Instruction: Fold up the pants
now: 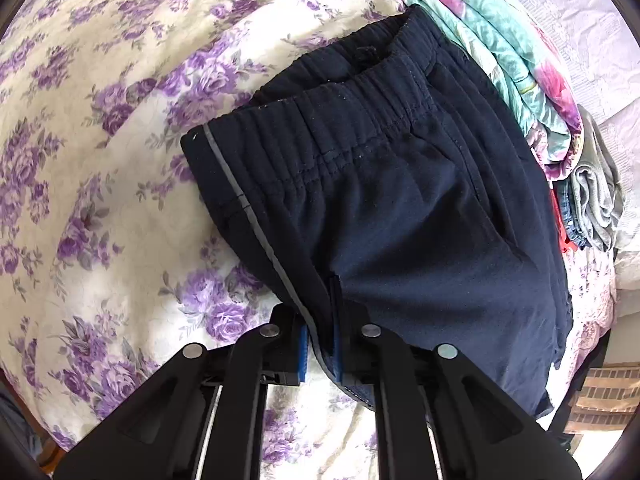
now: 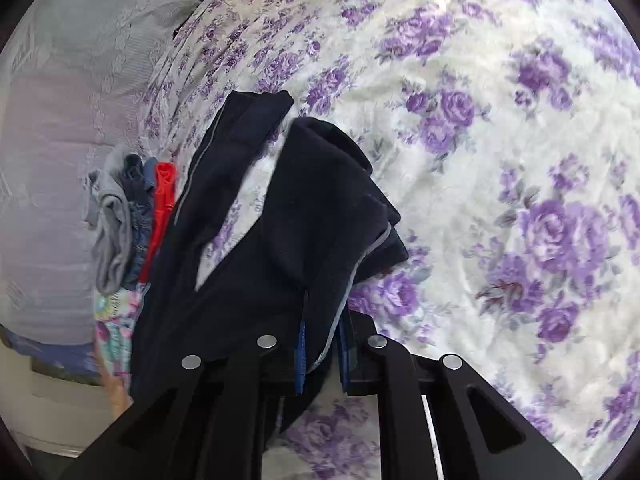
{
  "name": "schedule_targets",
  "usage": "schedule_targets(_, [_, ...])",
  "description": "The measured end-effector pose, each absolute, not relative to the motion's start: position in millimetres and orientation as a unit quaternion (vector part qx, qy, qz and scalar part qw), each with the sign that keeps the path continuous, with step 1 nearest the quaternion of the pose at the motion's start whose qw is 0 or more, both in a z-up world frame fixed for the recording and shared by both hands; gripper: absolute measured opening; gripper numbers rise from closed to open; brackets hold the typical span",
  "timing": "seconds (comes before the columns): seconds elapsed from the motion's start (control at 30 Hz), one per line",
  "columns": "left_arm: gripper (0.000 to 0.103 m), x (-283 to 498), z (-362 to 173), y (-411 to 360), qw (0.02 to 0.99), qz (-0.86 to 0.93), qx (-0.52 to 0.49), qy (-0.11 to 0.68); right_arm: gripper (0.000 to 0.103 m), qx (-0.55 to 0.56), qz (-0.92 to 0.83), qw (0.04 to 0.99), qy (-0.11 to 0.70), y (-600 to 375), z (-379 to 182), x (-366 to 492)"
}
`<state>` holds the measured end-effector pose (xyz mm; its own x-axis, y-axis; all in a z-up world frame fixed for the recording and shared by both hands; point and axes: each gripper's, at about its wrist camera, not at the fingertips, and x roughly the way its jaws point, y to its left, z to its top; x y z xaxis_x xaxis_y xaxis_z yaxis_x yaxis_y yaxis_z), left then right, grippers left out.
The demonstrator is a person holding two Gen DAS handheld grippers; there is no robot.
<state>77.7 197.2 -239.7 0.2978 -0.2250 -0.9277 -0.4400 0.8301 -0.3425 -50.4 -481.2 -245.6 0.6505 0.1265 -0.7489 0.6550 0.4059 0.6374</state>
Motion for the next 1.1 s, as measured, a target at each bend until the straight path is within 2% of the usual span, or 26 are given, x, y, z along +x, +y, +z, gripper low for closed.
schedule_targets(0.1, [0.009,72,-234,199,0.758,0.067,-0.274,0.588,0.013,0.454,-0.183,0.776,0.399,-471,-224,-57])
schedule_targets(0.2, [0.009,55,-228,211,0.751,0.074,-0.287,0.590,0.013,0.443,-0.193,0.767,0.422,-466,-217,-86])
schedule_targets(0.37, [0.012,38,-237,218,0.744,0.084,-0.281,0.601,0.016,0.439,-0.205,0.740,0.467,-466,-255,-108])
schedule_targets(0.4, [0.012,41,-246,217,0.739,0.087,-0.278,0.607,0.016,0.438,-0.205,0.749,0.453,-467,-259,-107])
schedule_targets(0.47, [0.014,47,-248,213,0.739,0.095,-0.278,0.607,0.022,0.412,-0.209,0.752,0.470,-464,-252,-98])
schedule_targets(0.5, [0.015,49,-245,211,0.737,0.094,-0.270,0.612,0.030,0.397,-0.209,0.750,0.486,-462,-247,-92])
schedule_targets(0.53, [0.029,50,-240,207,0.736,0.089,-0.250,0.622,0.038,0.382,-0.209,0.750,0.499,-459,-241,-89])
schedule_targets(0.57, [0.054,50,-236,204,0.735,0.087,-0.232,0.631,0.052,0.360,-0.219,0.750,0.509,-456,-233,-87])
schedule_targets(0.6, [0.066,45,-229,202,0.737,0.094,-0.208,0.636,0.064,0.328,-0.241,0.753,0.518,-455,-223,-89])
schedule_targets(0.63, [0.079,36,-220,203,0.746,0.106,-0.183,0.631,0.068,0.299,-0.261,0.757,0.519,-454,-212,-94])
schedule_targets(0.67, [0.080,27,-213,203,0.756,0.111,-0.166,0.624,0.071,0.276,-0.276,0.763,0.516,-455,-202,-101])
schedule_targets(0.77, [0.080,5,-189,204,0.774,0.126,-0.113,0.610,0.071,0.228,-0.309,0.777,0.499,-456,-175,-120])
schedule_targets(0.87, [0.079,11,-156,199,0.809,0.113,-0.101,0.568,0.071,0.210,-0.265,0.801,0.494,-445,-157,-105])
schedule_targets(1.03, [0.080,90,-114,171,0.851,0.088,-0.073,0.513,0.073,0.202,-0.144,0.836,0.489,-402,-147,-15])
schedule_targets(1.1, [0.080,144,-105,162,0.858,0.067,-0.084,0.503,0.073,0.192,-0.108,0.840,0.495,-383,-148,19])
